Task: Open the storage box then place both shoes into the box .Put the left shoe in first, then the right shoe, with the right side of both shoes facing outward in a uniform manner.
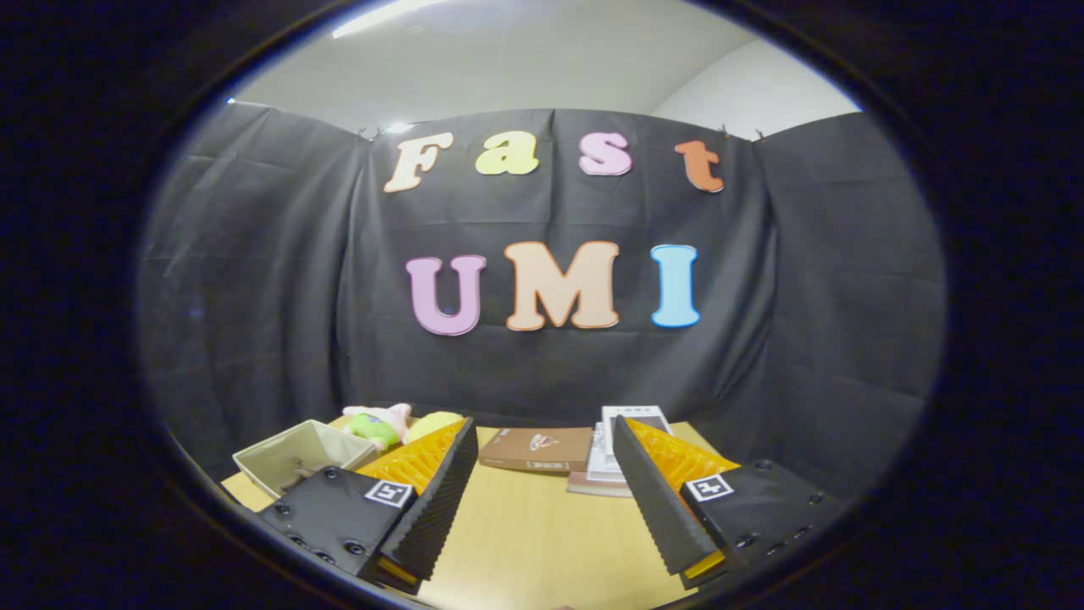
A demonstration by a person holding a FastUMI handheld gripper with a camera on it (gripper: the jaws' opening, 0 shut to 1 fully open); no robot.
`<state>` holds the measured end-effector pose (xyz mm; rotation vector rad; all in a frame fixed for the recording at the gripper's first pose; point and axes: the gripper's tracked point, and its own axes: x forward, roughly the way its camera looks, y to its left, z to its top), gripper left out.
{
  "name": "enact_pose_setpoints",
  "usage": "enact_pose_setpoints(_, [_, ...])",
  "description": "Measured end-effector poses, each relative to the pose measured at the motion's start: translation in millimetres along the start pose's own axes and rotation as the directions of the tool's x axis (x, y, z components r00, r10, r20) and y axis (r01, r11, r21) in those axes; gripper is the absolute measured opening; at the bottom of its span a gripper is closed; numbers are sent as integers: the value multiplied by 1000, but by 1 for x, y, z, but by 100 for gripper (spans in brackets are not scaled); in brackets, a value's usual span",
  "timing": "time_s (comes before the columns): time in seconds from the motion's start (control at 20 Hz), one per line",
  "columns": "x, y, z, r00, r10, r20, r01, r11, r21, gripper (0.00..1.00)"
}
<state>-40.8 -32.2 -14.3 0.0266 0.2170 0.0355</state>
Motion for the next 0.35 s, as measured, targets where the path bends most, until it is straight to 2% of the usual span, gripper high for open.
enact_pose_setpoints(0.15, [-8,-27,3,998,-61,24,61,998,2,100])
enact_pose_setpoints(0.35, [-10,-50,-4,994,-105,17,105,994,18,100])
